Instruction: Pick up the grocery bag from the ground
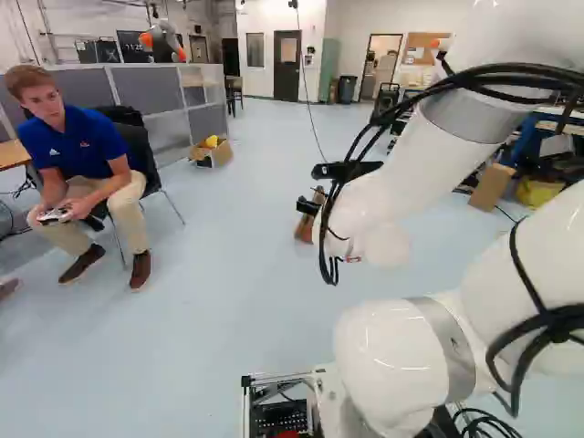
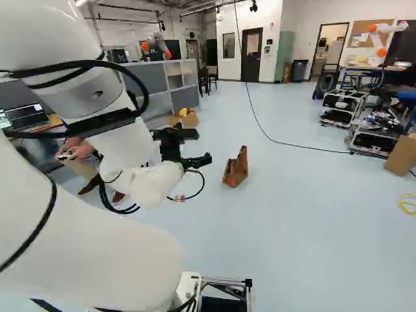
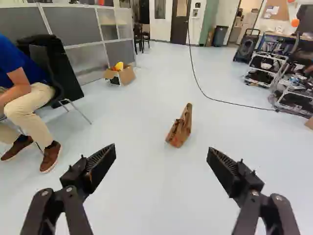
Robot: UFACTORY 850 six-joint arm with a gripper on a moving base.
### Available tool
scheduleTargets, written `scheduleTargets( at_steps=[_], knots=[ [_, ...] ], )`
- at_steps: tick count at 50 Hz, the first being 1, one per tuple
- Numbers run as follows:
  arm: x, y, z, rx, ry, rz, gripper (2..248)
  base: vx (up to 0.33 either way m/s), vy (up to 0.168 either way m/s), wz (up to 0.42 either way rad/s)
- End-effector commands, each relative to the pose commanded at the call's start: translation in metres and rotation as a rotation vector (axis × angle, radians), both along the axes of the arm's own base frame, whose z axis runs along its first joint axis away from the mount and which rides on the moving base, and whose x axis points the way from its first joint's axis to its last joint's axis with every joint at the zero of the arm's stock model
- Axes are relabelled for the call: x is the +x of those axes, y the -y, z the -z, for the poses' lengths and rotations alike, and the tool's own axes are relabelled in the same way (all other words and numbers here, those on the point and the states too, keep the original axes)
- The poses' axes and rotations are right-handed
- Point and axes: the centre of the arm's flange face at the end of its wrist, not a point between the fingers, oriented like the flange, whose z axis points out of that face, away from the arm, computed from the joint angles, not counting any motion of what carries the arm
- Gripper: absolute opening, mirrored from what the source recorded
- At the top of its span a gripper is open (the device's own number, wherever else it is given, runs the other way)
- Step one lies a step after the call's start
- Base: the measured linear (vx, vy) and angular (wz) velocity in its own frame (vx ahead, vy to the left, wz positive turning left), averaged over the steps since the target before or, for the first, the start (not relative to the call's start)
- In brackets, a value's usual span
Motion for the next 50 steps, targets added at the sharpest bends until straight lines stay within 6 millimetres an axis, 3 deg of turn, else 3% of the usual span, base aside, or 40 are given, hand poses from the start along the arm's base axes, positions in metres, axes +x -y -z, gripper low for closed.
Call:
scheduleTargets(
  at_steps=[13, 44, 50],
  knots=[
    [0.0, 0.0, 0.0, 0.0, 0.0, 0.0, 247, 0.14, 0.021, 0.045],
    [0.0, 0.0, 0.0, 0.0, 0.0, 0.0, 247, 0.265, 0.003, -0.02],
    [0.0, 0.0, 0.0, 0.0, 0.0, 0.0, 247, 0.269, -0.057, -0.297]
  ],
)
